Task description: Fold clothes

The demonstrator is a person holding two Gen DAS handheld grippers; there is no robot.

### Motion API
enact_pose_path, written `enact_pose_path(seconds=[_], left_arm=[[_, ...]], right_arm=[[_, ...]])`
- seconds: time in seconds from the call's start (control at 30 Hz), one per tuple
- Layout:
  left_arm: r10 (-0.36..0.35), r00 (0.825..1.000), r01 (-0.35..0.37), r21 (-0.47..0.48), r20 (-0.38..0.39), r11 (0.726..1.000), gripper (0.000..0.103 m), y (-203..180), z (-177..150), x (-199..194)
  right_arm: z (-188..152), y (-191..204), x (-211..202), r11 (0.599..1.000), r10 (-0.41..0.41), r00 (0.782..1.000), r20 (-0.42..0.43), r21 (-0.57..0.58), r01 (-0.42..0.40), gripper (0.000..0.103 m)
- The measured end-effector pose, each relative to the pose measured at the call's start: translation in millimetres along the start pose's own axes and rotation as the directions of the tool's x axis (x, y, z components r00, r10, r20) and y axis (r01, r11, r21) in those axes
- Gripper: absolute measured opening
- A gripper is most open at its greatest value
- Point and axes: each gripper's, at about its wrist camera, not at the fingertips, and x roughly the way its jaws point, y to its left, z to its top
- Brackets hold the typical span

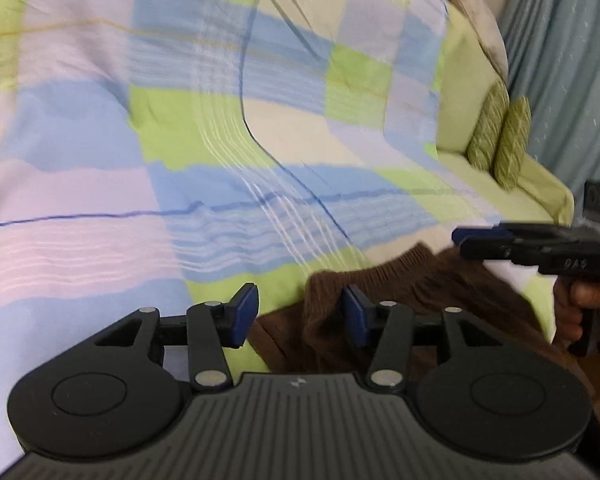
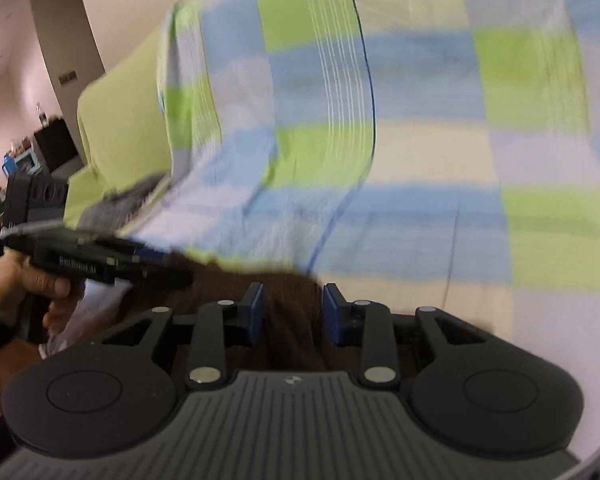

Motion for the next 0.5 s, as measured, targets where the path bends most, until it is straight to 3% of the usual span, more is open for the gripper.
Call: enact_pose_path(seconds=[0.1, 0.17, 0.27, 0.33, 0.4, 0.5], left_arm=[[0.075, 0.997, -0.074, 0.049, -0.017, 0.996, 0.053, -7, 0, 11], [0.093, 0.995, -0.091, 0.073, -0.033, 0.993, 0.053, -10, -1, 19], [0.118, 0.993, -0.116, 0.085, -0.021, 0.99, 0.053, -17, 2, 12], [0.143, 0.99, -0.141, 0.113, -0.005, 0.984, 0.052, -24, 1, -3], [0.159, 0.987, -0.159, 0.152, 0.01, 0.975, 0.053, -37, -4, -21], [0.115, 0.993, -0.119, 0.249, 0.031, 0.961, 0.053, -64, -20, -53]], right_arm=[[-2, 5, 23, 0.998, -0.017, 0.998, -0.058, -0.057, 0.014, 0.028], [-6, 5, 39, 0.992, -0.077, 0.991, -0.109, -0.11, 0.065, 0.028], [0, 1, 36, 0.997, -0.074, 0.993, -0.087, -0.033, 0.072, 0.029], [3, 2, 11, 0.998, -0.063, 0.998, -0.03, 0.013, 0.064, 0.03], [1, 7, -15, 0.997, -0.07, 0.998, -0.006, 0.011, 0.07, 0.038], [-9, 13, -47, 0.997, -0.082, 0.997, 0.015, 0.015, 0.081, 0.042]])
